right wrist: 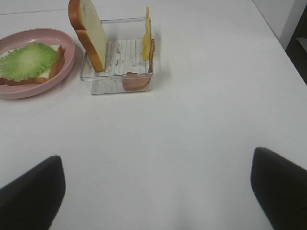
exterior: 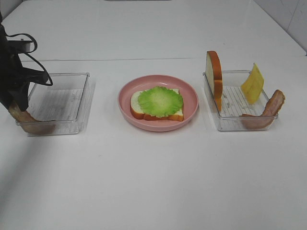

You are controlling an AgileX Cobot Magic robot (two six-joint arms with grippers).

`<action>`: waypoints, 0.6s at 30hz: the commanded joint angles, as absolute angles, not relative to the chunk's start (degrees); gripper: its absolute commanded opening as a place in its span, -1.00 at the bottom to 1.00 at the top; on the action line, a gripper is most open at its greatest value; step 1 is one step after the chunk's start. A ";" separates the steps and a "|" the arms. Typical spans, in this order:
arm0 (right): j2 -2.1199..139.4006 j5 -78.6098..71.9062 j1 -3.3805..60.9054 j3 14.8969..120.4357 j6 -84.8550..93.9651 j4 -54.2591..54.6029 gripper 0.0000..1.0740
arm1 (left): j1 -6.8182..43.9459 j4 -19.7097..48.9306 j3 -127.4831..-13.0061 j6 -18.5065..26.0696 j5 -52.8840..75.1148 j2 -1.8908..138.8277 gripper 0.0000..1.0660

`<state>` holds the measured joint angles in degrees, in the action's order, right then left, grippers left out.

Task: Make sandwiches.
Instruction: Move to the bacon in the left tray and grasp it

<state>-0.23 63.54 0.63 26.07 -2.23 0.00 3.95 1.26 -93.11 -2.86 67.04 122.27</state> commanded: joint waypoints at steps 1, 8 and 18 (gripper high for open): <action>-2.01 62.97 0.34 25.90 -2.01 -0.46 0.83 | 3.90 1.66 -92.70 -3.15 66.81 122.15 -0.82; -2.01 62.97 0.34 25.90 -2.01 -0.46 0.83 | 4.13 1.66 -92.70 -3.04 66.81 122.15 -1.00; -2.01 62.97 0.34 25.90 -2.01 -0.46 0.83 | 4.41 1.95 -92.70 -3.09 66.86 121.35 -1.00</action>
<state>-0.23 63.54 0.63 26.07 -2.23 0.00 4.01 1.60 -93.11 -2.86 67.04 121.87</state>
